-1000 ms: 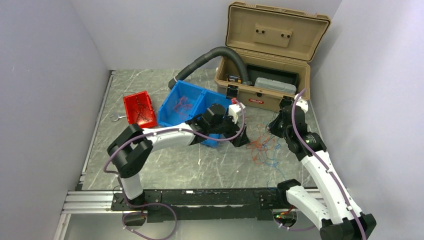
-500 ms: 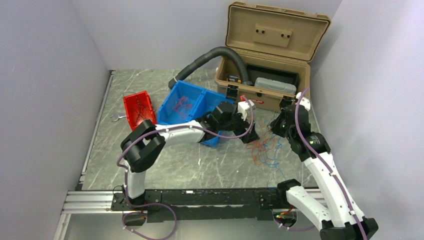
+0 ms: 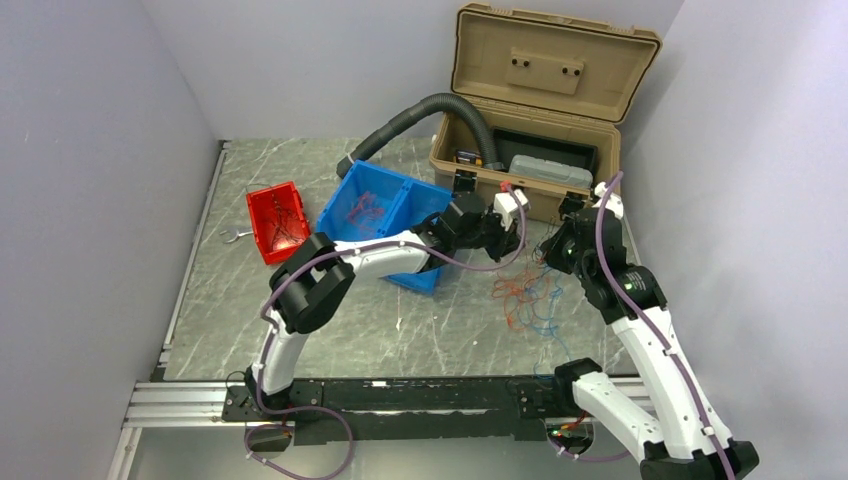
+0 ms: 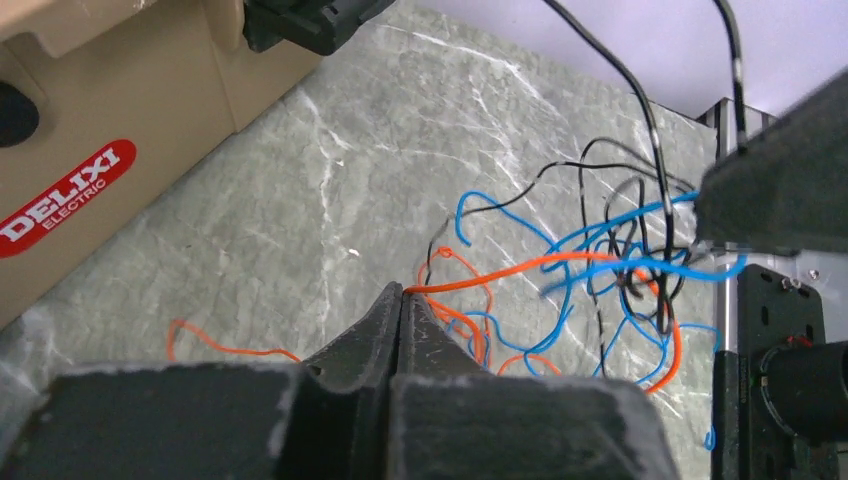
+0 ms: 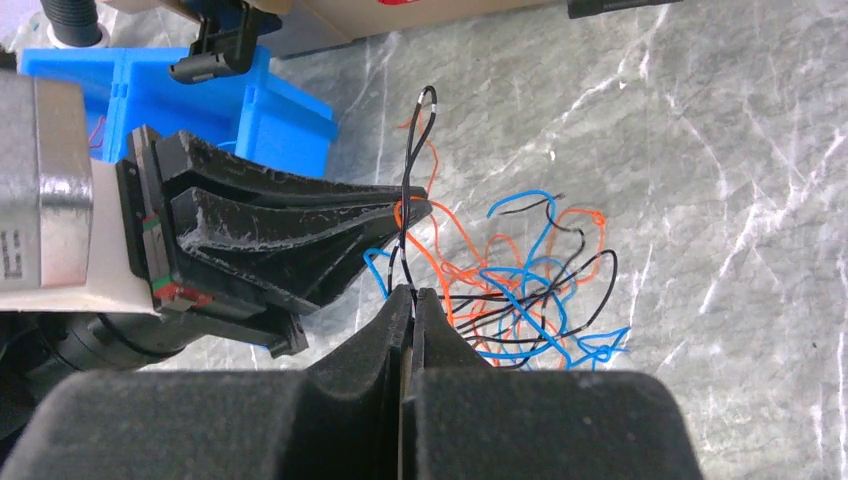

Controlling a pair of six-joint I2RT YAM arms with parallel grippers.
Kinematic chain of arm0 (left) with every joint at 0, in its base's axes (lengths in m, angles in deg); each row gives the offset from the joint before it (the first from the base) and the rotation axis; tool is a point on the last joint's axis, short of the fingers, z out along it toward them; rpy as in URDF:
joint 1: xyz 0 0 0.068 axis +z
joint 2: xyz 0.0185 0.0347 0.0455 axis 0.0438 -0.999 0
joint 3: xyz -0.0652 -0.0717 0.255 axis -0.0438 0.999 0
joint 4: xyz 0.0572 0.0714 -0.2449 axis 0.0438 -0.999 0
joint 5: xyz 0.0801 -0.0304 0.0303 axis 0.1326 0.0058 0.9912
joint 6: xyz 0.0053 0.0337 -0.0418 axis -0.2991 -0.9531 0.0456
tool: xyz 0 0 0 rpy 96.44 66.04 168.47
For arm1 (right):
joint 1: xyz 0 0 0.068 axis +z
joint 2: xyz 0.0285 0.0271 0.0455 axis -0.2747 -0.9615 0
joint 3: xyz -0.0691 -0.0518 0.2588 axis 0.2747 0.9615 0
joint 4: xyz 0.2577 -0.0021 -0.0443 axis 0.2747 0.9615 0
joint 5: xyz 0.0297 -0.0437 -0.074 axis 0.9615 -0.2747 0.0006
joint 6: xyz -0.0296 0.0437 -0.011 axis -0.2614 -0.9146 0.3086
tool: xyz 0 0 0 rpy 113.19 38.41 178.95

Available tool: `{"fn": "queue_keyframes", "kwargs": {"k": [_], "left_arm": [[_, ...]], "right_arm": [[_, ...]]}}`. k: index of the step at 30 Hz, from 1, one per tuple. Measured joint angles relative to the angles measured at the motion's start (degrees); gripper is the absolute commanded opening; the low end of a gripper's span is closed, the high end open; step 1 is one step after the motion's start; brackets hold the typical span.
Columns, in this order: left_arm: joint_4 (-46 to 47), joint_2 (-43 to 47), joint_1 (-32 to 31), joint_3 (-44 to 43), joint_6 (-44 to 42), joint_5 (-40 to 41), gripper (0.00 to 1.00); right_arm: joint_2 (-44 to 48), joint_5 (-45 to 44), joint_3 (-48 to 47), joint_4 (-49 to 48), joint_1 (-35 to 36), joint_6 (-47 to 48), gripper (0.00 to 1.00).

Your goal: Untangle the cables

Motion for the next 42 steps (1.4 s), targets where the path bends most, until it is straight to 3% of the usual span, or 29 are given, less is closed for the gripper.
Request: {"fn": "queue_keyframes", "kwargs": {"k": [7,13,14,15,18,19,22,32,42], "left_arm": [[4.1,6.2,0.9,9.2,0.2,-0.4,0.0],[0.4,14.4,5.6,9.2,2.9,-0.8,0.0],[0.1,15.3,6.5,9.1,3.1,-0.8,0.05],[-0.5,16.3,7.2,8.9,3.2,-0.8,0.17],[-2.5,18.6,8.1,7.1,3.5,-2.2,0.66],[-2.1,18.9,8.0,7.0,3.8,-3.1,0.75],[1.2,19.3,6.4,9.7,6.0,-5.8,0.85],[2.6,9.8,-0.3,13.7,5.0,-7.5,0.85],[14.1,8.5,-1.2,21.1,-6.6,-7.3,0.84]], "right_arm": [[4.2,-7.8,0.5,0.7,0.0,-3.9,0.0],[7.6,-17.3,2.1,4.1,0.0,-9.6,0.0],[8.2,-18.7,2.5,4.5,0.0,-10.0,0.0],[8.7,-19.6,2.8,4.5,0.0,-10.3,0.0],[9.4,-20.4,3.1,4.3,0.0,-9.9,0.0],[9.4,-20.4,3.0,4.1,0.0,-9.7,0.0],[7.6,-19.9,-0.5,4.1,0.0,-8.3,0.0],[-1.2,-13.4,-19.5,1.2,0.0,-2.9,0.0],[-5.7,-3.3,-27.1,0.6,0.0,-0.3,0.0]]}}
